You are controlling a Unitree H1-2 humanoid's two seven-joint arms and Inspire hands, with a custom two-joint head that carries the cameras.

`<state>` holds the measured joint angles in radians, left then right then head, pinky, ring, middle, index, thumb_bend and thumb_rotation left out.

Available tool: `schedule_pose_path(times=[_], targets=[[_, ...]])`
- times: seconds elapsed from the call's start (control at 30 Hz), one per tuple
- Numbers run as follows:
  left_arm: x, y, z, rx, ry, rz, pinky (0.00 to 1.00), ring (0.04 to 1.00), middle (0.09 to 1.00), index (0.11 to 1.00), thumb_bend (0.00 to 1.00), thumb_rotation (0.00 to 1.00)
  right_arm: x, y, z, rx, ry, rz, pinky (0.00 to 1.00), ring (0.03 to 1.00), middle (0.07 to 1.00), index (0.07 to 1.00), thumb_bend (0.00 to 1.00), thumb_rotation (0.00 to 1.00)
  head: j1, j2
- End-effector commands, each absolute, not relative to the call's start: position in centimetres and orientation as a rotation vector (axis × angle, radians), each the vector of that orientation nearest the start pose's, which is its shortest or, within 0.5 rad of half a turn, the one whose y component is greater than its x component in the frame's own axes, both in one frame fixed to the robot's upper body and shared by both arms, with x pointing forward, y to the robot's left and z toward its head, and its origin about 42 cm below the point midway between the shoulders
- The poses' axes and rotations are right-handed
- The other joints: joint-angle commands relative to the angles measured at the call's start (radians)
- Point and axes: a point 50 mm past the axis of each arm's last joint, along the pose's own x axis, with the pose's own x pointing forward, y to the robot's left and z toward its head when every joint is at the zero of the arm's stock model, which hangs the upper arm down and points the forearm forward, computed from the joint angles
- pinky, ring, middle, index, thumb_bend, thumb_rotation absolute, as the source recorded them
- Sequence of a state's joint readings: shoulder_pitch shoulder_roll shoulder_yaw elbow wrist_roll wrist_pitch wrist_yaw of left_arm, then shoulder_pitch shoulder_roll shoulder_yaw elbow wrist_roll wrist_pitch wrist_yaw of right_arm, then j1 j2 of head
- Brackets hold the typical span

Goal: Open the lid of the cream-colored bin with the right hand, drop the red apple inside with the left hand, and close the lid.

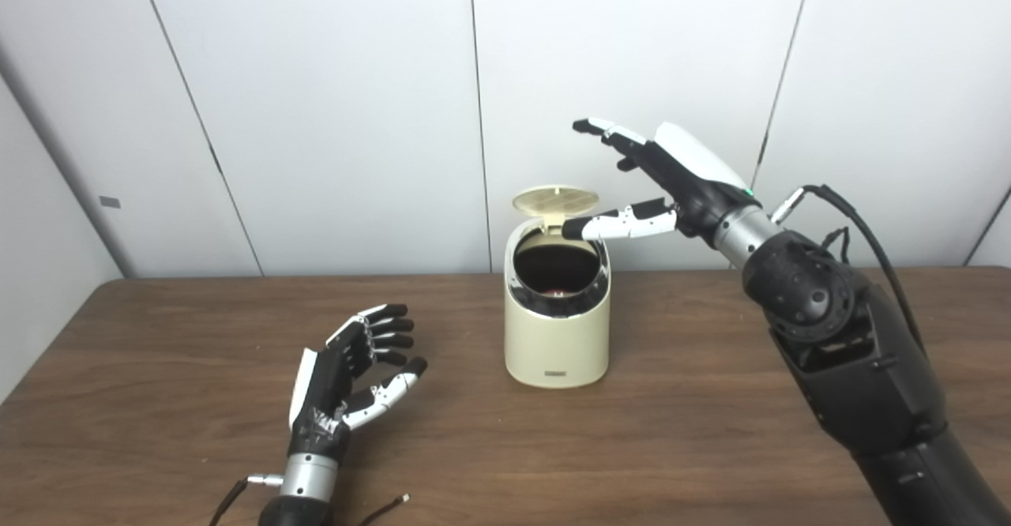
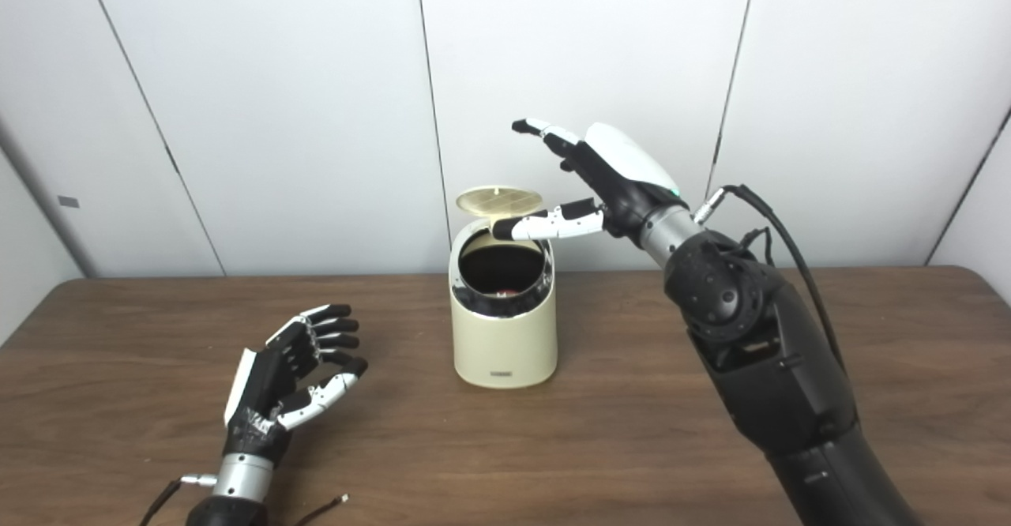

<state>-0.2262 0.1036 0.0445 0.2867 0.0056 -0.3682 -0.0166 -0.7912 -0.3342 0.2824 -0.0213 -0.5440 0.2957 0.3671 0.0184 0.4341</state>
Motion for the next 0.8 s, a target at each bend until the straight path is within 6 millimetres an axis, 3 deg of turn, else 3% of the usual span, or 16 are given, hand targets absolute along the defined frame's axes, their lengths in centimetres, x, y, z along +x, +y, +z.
schedule_pose_path(times=[0.0,0.2,0.37,0.77], targets=[[33.0,23.0,6.8,0.089,-0.166,-0.037,0.58,0.655,0.691,0.734,0.56,0.0,45.2,-16.7,38.8,-1.083,-0.505,0.305,0.82,0.942,0.928,0.906,0.67,0.6,0.0,0.001],[33.1,22.9,6.8,0.101,-0.152,-0.039,0.57,0.657,0.689,0.711,0.56,0.0,46.1,-15.8,39.0,-1.17,-0.529,0.334,0.84,0.96,0.89,0.859,0.7,0.63,0.008,0.004],[33.1,22.8,6.9,0.077,-0.137,-0.023,0.54,0.639,0.688,0.72,0.56,0.02,46.0,-15.3,39.4,-1.291,-0.531,0.382,0.9,0.998,0.876,0.838,0.76,0.72,0.011,0.01],[33.1,23.0,7.3,0.063,-0.133,-0.007,0.53,0.638,0.69,0.735,0.54,0.0,44.4,-15.6,39.0,-1.288,-0.581,0.398,0.89,0.988,0.854,0.811,0.79,0.7,0.023,0.03]])
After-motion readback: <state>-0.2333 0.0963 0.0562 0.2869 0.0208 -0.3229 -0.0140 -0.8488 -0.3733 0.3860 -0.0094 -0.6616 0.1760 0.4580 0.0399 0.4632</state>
